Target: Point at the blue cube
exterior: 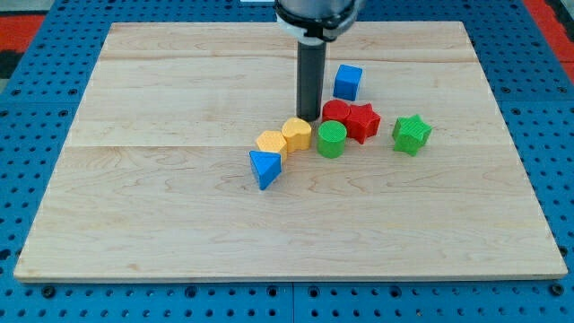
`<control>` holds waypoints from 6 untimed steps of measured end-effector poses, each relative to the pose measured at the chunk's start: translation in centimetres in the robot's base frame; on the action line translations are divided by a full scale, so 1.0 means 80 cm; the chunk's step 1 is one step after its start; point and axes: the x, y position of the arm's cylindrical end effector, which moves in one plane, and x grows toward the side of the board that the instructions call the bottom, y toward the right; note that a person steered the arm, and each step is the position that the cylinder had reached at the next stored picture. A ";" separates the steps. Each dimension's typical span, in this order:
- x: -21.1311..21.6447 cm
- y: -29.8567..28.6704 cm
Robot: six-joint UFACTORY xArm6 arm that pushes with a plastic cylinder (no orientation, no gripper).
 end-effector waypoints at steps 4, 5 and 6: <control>-0.111 0.089; -0.111 0.089; -0.094 0.090</control>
